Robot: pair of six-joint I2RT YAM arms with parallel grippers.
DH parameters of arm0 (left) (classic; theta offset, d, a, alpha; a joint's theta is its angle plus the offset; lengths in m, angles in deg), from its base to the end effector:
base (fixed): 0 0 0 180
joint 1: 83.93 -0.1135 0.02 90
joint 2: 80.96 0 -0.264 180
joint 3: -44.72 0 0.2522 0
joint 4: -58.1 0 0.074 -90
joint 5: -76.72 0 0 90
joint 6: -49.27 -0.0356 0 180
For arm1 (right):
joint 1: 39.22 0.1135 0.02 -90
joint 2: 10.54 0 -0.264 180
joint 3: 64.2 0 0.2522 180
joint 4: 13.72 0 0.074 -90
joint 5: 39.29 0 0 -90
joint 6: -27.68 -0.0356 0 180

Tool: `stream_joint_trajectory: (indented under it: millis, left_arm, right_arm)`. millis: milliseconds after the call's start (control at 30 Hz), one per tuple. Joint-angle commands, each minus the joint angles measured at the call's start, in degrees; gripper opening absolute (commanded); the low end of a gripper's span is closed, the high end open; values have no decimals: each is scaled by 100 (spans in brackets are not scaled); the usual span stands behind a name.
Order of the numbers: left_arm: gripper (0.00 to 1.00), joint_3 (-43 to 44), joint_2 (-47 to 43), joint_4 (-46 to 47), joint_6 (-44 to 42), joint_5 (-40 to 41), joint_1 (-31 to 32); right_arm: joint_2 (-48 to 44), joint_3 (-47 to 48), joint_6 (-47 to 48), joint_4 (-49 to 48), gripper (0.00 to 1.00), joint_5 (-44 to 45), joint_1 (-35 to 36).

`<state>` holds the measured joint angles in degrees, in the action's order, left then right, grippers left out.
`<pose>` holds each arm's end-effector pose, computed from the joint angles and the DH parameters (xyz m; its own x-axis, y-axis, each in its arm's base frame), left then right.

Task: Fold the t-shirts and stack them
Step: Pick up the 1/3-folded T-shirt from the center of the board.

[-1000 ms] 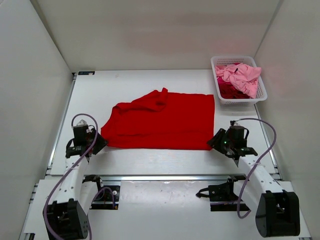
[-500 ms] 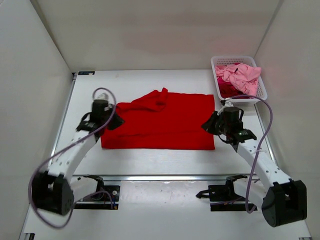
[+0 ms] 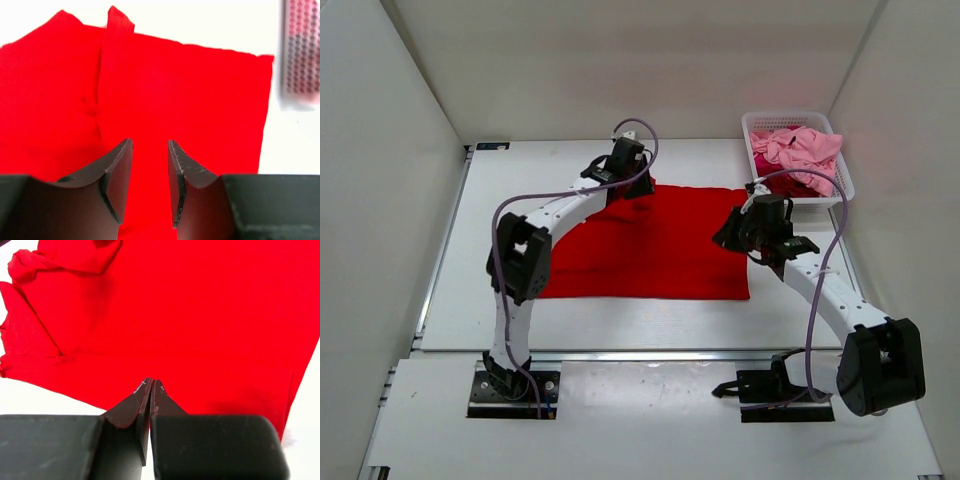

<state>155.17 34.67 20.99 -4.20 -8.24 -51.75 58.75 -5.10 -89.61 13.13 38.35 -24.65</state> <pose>0.3964 -0.2457 0.2551 -0.7407 -0.2345 -0.6296 0.0431 0.9186 -0.3928 0.2514 0.0732 0.2503 -0.7066 0.2791 -0.6503 -0.0980 0.8715 0.4806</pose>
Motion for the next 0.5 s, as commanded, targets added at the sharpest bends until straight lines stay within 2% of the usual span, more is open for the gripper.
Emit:
stream_joint_trajectory:
  millis: [0,33,100,133,200,300,467]
  left_arm:
    - [46,753,485,-696,-173,252,-177]
    - [46,921,608,-732,-112,235,-195]
    - [47,880,776,-506,405,-465,-414]
    - [46,443,663,-260,886,-756,-571]
    - [47,-925,208,1281,1853,-1293,-740]
    - [49,-1546,-111,2148,2428,-1146,-766]
    - [51,-2329,-524,2941,3920,-996,-749]
  right_arm:
    - [-100,238,241,-245,0,-55,-94]
    - [-101,264,215,-227,0,-65,-112]
    - [-83,265,294,-175,0,-205,-156]
    - [-83,343,320,-183,0,-258,-182]
    - [-74,352,399,-61,0,-302,-182]
    - [-223,230,478,-16,0,-284,-60]
    - [-338,107,584,98,0,-223,-42]
